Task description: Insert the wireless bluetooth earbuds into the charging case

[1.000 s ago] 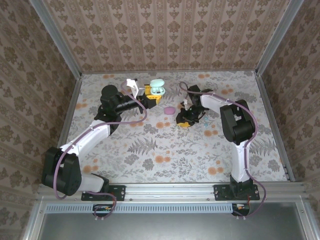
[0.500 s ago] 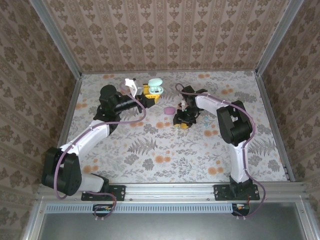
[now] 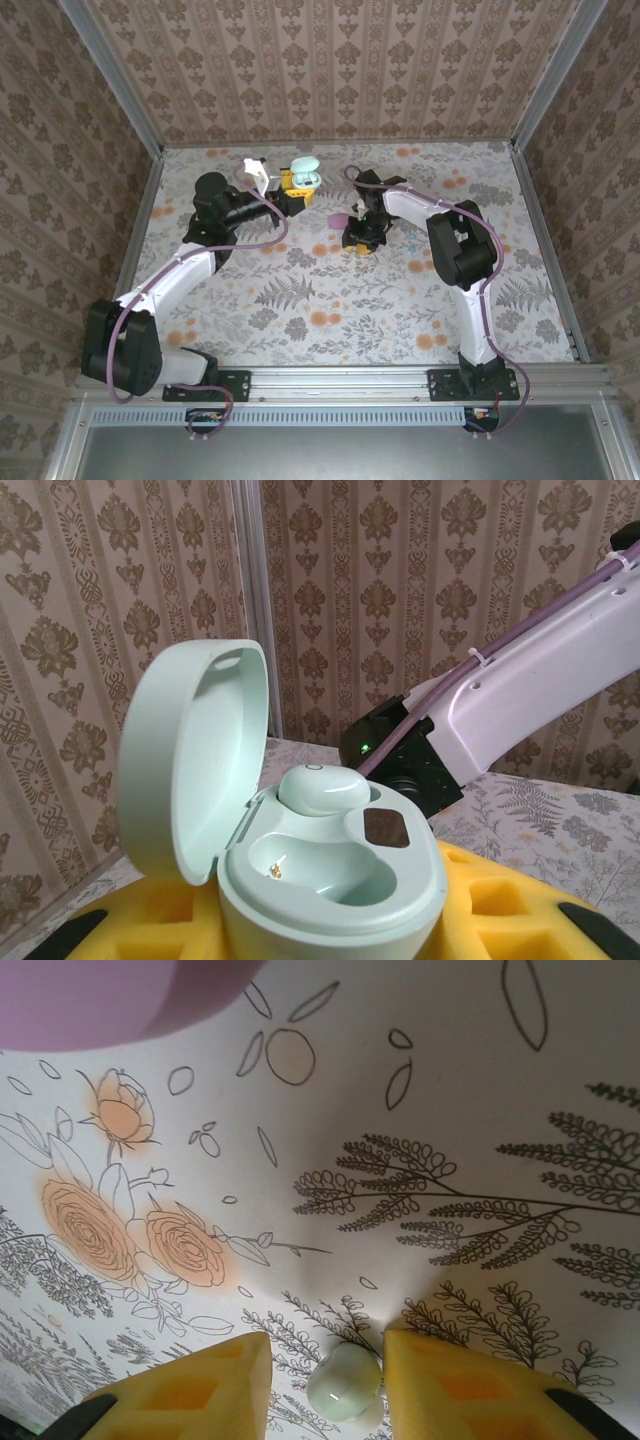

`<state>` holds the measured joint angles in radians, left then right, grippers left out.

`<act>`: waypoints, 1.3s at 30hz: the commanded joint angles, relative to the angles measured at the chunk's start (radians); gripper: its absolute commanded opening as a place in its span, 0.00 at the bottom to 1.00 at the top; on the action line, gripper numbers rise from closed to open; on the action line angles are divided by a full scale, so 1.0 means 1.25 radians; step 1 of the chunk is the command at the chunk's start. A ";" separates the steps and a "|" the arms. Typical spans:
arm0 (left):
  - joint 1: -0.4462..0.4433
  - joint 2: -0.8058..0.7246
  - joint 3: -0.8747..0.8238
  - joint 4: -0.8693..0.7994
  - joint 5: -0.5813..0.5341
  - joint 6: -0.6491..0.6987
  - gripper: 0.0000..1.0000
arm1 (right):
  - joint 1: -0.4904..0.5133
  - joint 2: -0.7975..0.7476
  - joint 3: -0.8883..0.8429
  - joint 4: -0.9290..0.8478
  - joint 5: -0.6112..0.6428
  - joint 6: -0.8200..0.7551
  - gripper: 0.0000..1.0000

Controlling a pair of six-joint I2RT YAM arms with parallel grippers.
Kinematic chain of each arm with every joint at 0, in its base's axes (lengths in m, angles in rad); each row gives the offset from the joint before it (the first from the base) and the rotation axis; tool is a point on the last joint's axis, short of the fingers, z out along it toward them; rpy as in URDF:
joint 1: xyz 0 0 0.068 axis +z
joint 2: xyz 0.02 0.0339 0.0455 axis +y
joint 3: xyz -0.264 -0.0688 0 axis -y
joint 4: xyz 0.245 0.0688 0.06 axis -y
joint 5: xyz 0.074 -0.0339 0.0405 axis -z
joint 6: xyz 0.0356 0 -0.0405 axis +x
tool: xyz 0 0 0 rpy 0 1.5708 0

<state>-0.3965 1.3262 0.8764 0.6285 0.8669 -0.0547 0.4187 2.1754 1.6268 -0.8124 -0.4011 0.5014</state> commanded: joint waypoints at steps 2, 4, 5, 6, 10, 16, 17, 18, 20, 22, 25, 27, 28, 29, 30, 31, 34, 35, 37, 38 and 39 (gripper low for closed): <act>0.008 -0.018 -0.005 0.027 0.008 0.002 0.23 | 0.016 0.023 0.036 -0.051 0.031 -0.008 0.35; 0.010 -0.017 -0.006 0.030 0.009 0.001 0.22 | 0.022 0.029 0.051 -0.073 0.051 -0.019 0.34; 0.009 -0.017 -0.007 0.031 0.008 0.001 0.23 | 0.026 0.034 0.061 -0.088 0.067 -0.024 0.34; 0.010 -0.017 -0.007 0.031 0.009 0.001 0.23 | 0.029 0.038 0.068 -0.101 0.085 -0.028 0.34; 0.012 -0.019 -0.011 0.037 0.008 -0.001 0.22 | 0.046 0.052 0.095 -0.140 0.141 -0.042 0.33; 0.017 -0.024 -0.017 0.038 0.009 -0.001 0.23 | 0.067 0.073 0.125 -0.171 0.181 -0.055 0.29; 0.017 -0.025 -0.019 0.038 0.010 -0.001 0.23 | 0.068 0.076 0.128 -0.172 0.184 -0.054 0.29; 0.017 -0.025 -0.020 0.037 0.010 -0.002 0.23 | 0.069 0.077 0.129 -0.174 0.185 -0.055 0.29; 0.018 -0.028 -0.022 0.037 0.010 -0.002 0.23 | 0.071 0.082 0.134 -0.178 0.190 -0.058 0.26; 0.019 -0.029 -0.025 0.039 0.010 -0.003 0.22 | 0.074 0.085 0.137 -0.184 0.199 -0.060 0.26; 0.020 -0.033 -0.029 0.040 0.009 -0.004 0.23 | 0.078 0.087 0.144 -0.197 0.215 -0.062 0.27; 0.021 -0.035 -0.031 0.041 0.006 -0.003 0.23 | 0.082 0.090 0.150 -0.206 0.229 -0.065 0.27; 0.021 -0.035 -0.033 0.041 0.007 -0.003 0.22 | 0.084 0.092 0.155 -0.214 0.235 -0.067 0.28; 0.022 -0.036 -0.033 0.041 0.007 -0.003 0.23 | 0.087 0.095 0.160 -0.220 0.244 -0.067 0.29; 0.021 -0.036 -0.034 0.041 0.006 -0.003 0.23 | 0.090 0.097 0.163 -0.225 0.251 -0.067 0.29; 0.021 -0.036 -0.033 0.041 0.007 -0.004 0.23 | 0.093 0.099 0.167 -0.231 0.262 -0.068 0.29; 0.023 -0.037 -0.033 0.041 0.006 -0.004 0.22 | 0.097 0.103 0.169 -0.234 0.274 -0.068 0.27; 0.024 -0.036 -0.033 0.042 0.007 -0.004 0.22 | 0.099 0.103 0.169 -0.234 0.277 -0.068 0.26; 0.024 -0.035 -0.032 0.042 0.006 -0.004 0.22 | 0.101 0.105 0.170 -0.235 0.279 -0.067 0.26; 0.024 -0.035 -0.033 0.042 0.007 -0.003 0.23 | 0.101 0.105 0.169 -0.233 0.277 -0.067 0.26; 0.025 -0.035 -0.033 0.041 0.007 -0.003 0.23 | 0.101 0.105 0.169 -0.232 0.273 -0.067 0.25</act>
<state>-0.3710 1.3128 0.8413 0.6403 0.8669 -0.0551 0.5381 2.2734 1.8248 -1.0439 -0.0883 0.4221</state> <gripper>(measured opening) 0.362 0.255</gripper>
